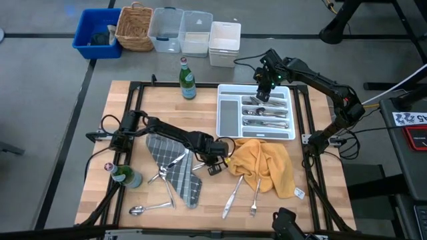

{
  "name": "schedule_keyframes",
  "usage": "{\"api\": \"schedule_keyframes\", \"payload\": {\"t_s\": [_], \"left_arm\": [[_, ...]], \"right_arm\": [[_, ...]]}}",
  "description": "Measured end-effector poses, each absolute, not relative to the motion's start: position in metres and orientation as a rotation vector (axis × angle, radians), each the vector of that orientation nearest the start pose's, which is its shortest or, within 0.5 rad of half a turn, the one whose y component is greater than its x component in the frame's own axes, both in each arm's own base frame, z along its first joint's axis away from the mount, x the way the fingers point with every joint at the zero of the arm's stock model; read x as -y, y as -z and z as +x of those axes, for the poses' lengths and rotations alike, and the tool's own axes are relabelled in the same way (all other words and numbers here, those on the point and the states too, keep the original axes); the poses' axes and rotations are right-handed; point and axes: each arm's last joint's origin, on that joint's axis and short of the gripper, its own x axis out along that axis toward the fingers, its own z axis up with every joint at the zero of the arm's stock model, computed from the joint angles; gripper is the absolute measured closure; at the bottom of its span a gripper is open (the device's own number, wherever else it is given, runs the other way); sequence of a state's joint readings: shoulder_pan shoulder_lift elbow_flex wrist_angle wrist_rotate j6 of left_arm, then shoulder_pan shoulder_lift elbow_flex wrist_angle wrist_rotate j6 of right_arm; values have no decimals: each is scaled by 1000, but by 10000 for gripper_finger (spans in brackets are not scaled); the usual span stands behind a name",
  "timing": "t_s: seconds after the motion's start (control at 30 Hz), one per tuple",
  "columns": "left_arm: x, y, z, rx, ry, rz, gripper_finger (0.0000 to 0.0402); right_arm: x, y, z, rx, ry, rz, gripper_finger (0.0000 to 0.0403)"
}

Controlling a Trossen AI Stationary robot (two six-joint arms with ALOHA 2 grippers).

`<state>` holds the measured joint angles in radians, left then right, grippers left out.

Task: Sort silverware
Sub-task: Put the silver knife into the cutlery tray

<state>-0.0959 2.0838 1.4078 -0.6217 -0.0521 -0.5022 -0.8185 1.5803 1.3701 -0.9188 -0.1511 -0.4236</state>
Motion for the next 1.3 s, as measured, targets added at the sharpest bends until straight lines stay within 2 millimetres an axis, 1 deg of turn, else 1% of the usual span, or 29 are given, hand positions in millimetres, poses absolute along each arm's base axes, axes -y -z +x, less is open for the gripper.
{"api": "schedule_keyframes", "payload": {"t_s": [0.17, 0.4, 0.57, 0.7, 0.93, 1.2, 1.3], "left_arm": [[37, -135, 403, -1255, -340, -404, 364], [35, -144, 411, -1225, -370, -453, 364], [27, -151, 418, -1174, -404, -501, 361], [19, -152, 419, -1161, -445, -559, 360], [13, -153, 419, -1181, -400, -638, 360], [14, -154, 420, -1175, -388, -641, 359], [13, -155, 421, -1173, -360, -604, 359]], "right_arm": [[227, -288, 219, -1106, 362, 162, 288], [226, -287, 217, -1129, 353, 177, 288], [224, -286, 216, -1145, 346, 187, 288], [224, -286, 216, -1147, 346, 188, 288], [224, -286, 216, -1147, 345, 188, 288], [224, -286, 216, -1146, 346, 188, 288], [224, -286, 216, -1146, 346, 187, 288]]}}
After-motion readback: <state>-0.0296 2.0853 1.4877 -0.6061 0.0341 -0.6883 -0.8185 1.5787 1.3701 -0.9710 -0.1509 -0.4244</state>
